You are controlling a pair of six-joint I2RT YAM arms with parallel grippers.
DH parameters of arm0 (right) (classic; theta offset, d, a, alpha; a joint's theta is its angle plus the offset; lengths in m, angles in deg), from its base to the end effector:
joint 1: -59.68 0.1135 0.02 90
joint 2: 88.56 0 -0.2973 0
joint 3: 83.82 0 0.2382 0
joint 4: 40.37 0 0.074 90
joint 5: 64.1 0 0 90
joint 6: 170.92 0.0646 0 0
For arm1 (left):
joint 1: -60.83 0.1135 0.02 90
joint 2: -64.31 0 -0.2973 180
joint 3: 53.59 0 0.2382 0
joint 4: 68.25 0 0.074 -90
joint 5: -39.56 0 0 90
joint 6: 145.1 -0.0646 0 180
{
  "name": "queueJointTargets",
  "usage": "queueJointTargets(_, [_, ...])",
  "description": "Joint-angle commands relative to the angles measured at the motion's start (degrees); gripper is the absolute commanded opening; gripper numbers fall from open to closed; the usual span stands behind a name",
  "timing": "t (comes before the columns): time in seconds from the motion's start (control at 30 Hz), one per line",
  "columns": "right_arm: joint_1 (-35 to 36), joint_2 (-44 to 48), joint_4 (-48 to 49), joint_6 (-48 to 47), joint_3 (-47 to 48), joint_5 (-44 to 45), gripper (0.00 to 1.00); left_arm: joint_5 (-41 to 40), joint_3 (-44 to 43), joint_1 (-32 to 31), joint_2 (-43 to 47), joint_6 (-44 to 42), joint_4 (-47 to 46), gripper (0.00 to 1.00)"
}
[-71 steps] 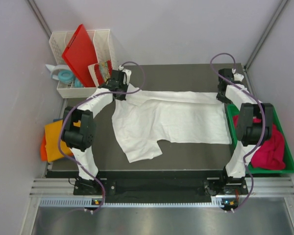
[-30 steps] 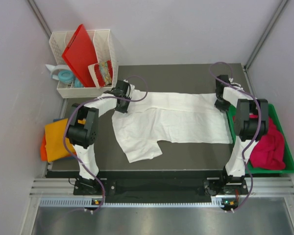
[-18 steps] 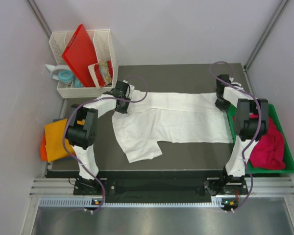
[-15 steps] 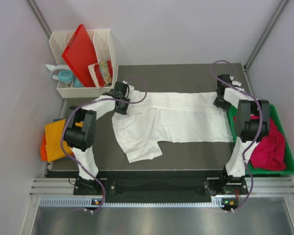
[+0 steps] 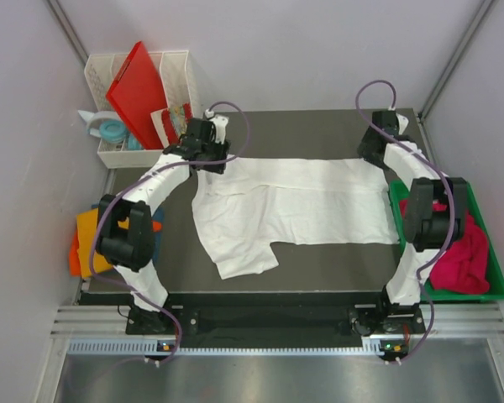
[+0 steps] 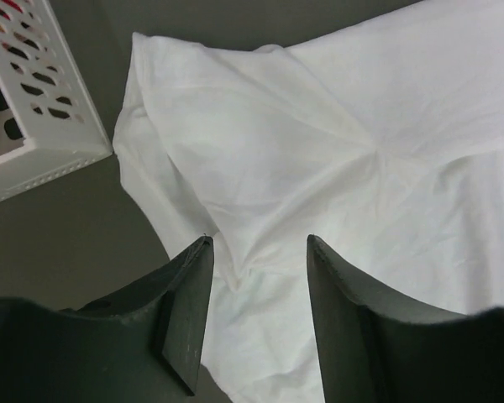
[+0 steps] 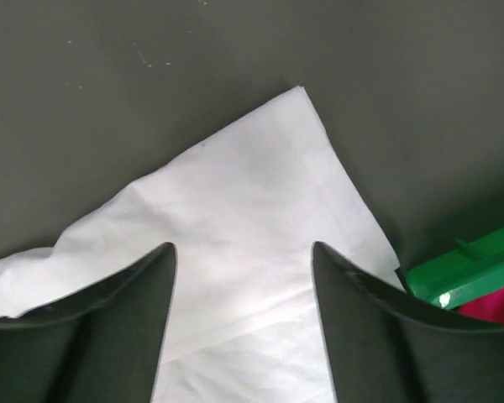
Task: Fold and stack the t-shirts
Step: Fold the flattened tshirt in 1/3 of the way
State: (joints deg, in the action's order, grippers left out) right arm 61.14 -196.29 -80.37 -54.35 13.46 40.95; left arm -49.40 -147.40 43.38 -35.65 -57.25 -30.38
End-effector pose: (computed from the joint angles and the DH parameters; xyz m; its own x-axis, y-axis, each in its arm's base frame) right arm 0.4319 -0.0058 0.2483 -0.6265 0.4161 -0.6591 0.4706 0.8760 0.1057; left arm 0.3888 -0.1234 0.2845 -0.6507 0.2439 -0.7191 0.3369 0.9414 0.0144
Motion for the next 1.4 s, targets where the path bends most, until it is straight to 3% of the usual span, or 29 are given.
queueJointTargets(0.0, [1.53, -2.56, 0.36, -0.55, 4.31, -1.86, 0.51, 2.13, -4.35, -1.18, -5.93, 1.44, -0.44, 0.52])
queueJointTargets(0.17, [3.12, -7.14, 0.62, -1.43, 7.12, -0.2, 0.34, 0.73, -4.72, -2.76, -8.93, 0.93, -0.79, 0.49])
queueJointTargets(0.2, [3.12, -8.89, 0.45, -1.43, 8.78, -0.2, 0.26, 0.72, -4.8, -3.11, -9.8, 0.75, -0.7, 0.49])
queueJointTargets(0.27, [3.12, -11.01, -0.78, -1.25, 10.98, 0.42, 0.19, 0.2, -5.59, -3.46, -10.86, 0.31, -0.09, 0.48])
queueJointTargets(0.3, [3.12, -13.11, -2.26, -1.25, 13.69, 0.42, 0.08, 0.19, -5.94, -3.55, -12.0, 0.22, 0.44, 0.48])
queueJointTargets(0.33, [3.12, -14.17, -2.8, -1.17, 15.03, 0.51, 0.06, 0.19, -6.21, -3.55, -12.53, 0.22, 0.88, 0.47])
queueJointTargets(0.8, [2.5, -30.51, -14.04, -0.46, 37.09, 1.74, 0.07, -0.51, -4.01, -3.64, -14.21, -1.36, 2.81, 0.42])
queueJointTargets(0.93, [2.67, -29.67, -13.89, -0.2, 38.78, 4.54, 0.05, -2.53, -4.1, -3.64, -13.86, -1.19, 3.08, 0.41])
queueJointTargets(1.03, [4.96, -16.59, 1.54, -2.3, 24.4, 5.43, 0.15, -3.32, -1.74, -3.64, -9.65, -0.75, -1.12, 0.47])
queueJointTargets(1.07, [5.83, -13.08, 4.98, -2.66, 18.96, 5.43, 0.3, -3.5, -1.12, -3.64, -6.68, -0.75, -2.53, 0.52])
queueJointTargets(1.17, [8.56, -5.41, 6.61, -3.01, 18.55, 4.29, 0.54, -4.2, -1.02, -3.64, -2.8, -0.13, -3.69, 0.57])
queueJointTargets(1.27, [11.81, -1.71, 2.48, -3.01, 19.08, 4.2, 0.61, -5.26, -1.9, -3.47, -1.21, 1.01, -1.33, 0.59])
queueJointTargets(1.37, [14.62, 1.8, -0.34, -1.52, 15.15, 3.76, 0.6, -5.95, 1.6, -3.47, 1.16, 1.36, -1.23, 0.6])
